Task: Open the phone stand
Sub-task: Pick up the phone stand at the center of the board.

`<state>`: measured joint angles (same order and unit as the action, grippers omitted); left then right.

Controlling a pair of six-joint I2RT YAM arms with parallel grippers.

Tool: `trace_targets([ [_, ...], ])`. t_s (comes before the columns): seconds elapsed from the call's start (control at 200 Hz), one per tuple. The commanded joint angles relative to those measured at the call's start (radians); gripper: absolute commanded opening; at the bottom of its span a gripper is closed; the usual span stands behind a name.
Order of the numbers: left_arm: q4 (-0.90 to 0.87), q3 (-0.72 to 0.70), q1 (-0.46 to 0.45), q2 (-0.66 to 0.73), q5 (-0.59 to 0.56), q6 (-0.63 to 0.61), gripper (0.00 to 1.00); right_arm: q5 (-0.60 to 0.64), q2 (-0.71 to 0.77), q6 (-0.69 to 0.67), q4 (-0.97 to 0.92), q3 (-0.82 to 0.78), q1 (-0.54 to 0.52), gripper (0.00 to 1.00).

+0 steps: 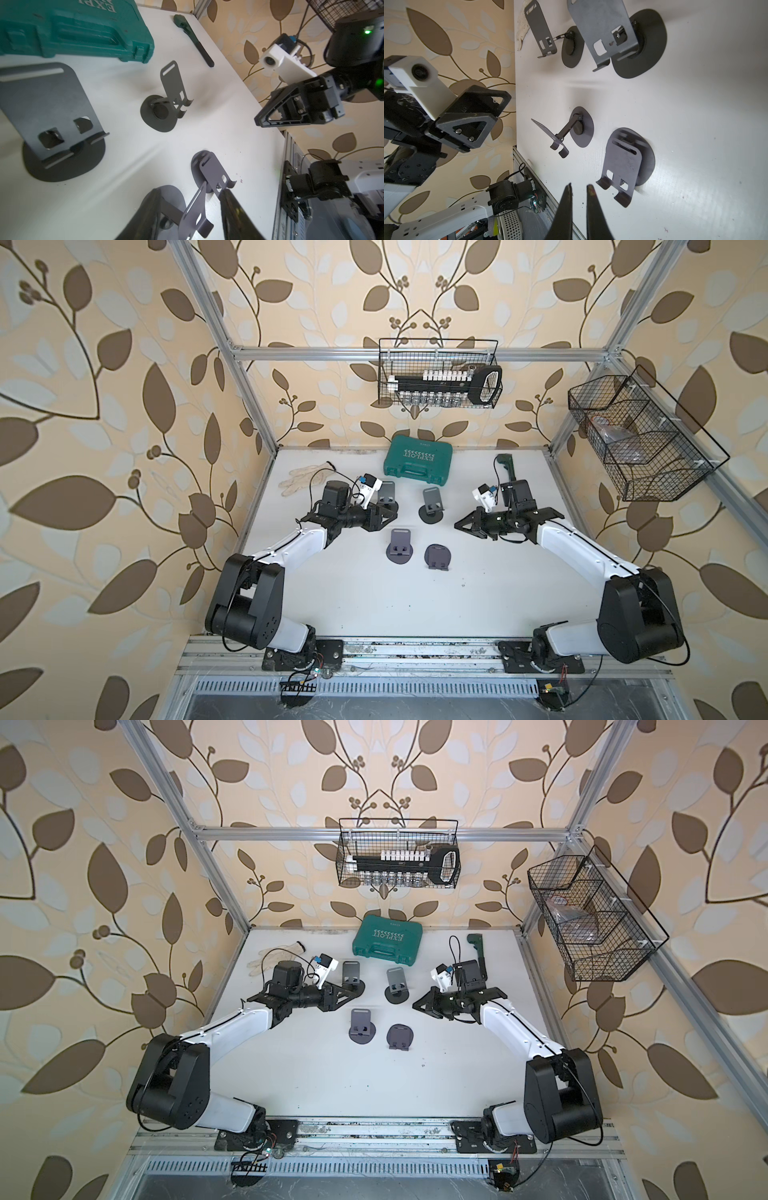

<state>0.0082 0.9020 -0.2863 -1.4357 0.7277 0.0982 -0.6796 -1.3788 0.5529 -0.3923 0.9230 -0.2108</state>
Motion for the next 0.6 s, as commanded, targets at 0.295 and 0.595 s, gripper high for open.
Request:
trace_targets([
  [0.295,-0.492,0.396,-0.345,-0.147,-0.124,0.12,0.52,0.117,0.223,-0.034,-0.022,-0.126,0.047,0.11],
  [0.595,-0.597,0.575,-0.49,-0.422,-0.319,0.148,0.51,0.139,0.379,0.035,0.017,-0.35,0.084,0.11],
])
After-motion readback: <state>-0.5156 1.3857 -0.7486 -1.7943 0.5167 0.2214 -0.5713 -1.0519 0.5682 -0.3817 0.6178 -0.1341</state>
